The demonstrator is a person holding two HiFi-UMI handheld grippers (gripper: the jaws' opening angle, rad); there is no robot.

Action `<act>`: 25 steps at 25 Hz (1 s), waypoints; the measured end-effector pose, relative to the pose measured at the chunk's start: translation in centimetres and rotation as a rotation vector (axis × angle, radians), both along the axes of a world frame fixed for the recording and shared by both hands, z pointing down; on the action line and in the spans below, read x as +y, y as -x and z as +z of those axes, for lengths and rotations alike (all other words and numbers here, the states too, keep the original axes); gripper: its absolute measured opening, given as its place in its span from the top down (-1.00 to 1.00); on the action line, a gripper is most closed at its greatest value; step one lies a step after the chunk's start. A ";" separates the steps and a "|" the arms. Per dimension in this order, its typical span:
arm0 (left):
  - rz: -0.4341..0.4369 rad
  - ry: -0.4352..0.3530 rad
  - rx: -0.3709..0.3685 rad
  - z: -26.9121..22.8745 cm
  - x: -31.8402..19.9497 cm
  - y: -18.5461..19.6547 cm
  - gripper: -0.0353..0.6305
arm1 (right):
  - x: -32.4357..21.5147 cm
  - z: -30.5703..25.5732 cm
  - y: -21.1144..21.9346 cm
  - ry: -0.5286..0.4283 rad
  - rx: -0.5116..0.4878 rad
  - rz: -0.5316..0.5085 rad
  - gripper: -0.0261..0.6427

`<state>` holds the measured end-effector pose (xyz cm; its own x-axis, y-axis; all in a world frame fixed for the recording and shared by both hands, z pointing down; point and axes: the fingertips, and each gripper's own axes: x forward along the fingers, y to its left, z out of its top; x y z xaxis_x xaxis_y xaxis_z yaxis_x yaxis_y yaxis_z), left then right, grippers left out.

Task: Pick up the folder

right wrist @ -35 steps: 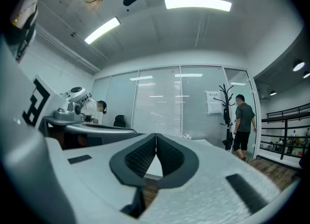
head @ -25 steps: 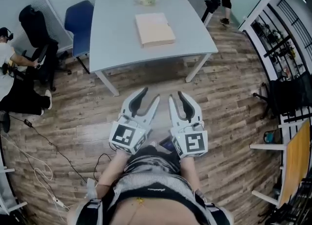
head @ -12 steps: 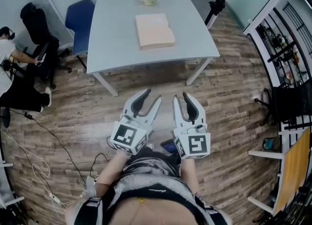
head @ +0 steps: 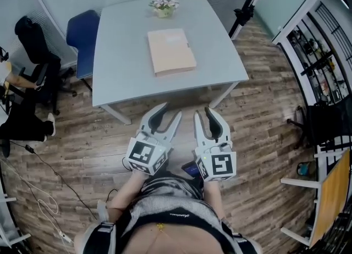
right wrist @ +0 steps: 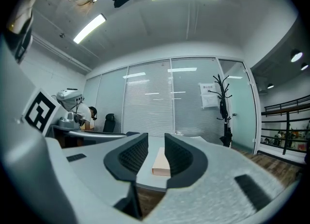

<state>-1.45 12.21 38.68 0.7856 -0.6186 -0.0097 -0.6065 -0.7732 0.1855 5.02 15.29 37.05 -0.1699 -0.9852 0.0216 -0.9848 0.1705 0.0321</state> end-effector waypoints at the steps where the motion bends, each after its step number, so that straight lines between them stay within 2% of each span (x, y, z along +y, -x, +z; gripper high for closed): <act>1: 0.003 0.003 -0.002 0.0 -1.3 -0.2 0.46 | -1.4 0.0 -0.1 0.002 -0.001 0.001 0.61; 11: 0.040 0.037 -0.010 0.8 -12.6 -2.0 0.46 | -12.5 0.3 -1.5 0.021 -0.015 0.022 0.61; 17: 0.050 0.040 -0.010 1.0 -16.6 -2.1 0.46 | -17.0 0.9 -1.5 0.028 -0.021 0.018 0.61; 25: 0.013 0.066 -0.009 1.4 -21.5 -2.8 0.46 | -22.5 1.3 -2.3 0.053 -0.028 -0.023 0.61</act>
